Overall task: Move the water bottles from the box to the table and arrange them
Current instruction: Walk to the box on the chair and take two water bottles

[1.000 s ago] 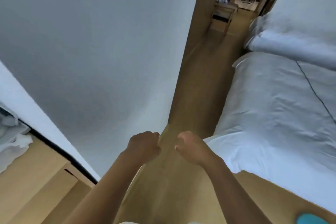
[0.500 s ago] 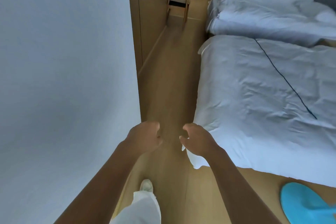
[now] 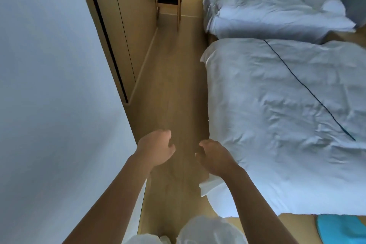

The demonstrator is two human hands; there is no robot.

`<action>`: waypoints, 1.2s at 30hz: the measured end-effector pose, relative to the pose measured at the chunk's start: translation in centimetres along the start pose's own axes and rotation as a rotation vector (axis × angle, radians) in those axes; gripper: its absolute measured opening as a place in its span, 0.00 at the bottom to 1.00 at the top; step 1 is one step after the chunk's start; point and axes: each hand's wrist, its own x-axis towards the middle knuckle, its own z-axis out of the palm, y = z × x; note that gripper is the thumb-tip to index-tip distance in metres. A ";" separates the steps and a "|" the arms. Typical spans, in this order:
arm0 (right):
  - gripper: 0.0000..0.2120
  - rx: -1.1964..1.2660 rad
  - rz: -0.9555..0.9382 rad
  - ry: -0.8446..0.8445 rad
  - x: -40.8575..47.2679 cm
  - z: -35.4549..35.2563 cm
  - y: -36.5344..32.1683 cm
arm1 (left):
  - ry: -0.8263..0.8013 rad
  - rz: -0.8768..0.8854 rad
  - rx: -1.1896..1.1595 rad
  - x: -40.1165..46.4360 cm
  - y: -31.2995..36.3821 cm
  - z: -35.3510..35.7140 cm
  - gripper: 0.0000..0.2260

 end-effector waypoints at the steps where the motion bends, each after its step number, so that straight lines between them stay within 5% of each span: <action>1: 0.16 0.004 0.007 -0.004 1.5 -0.3 0.1 | 0.008 0.006 0.005 1.6 -0.4 -0.1 0.12; 23: 0.20 -0.046 -0.086 -0.011 45.1 -19.2 6.4 | 0.047 -0.094 -0.037 46.9 0.0 -10.5 0.17; 36: 0.19 -0.076 -0.113 0.003 72.7 -27.6 3.7 | 0.127 -0.051 -0.113 74.7 -6.6 -16.7 0.16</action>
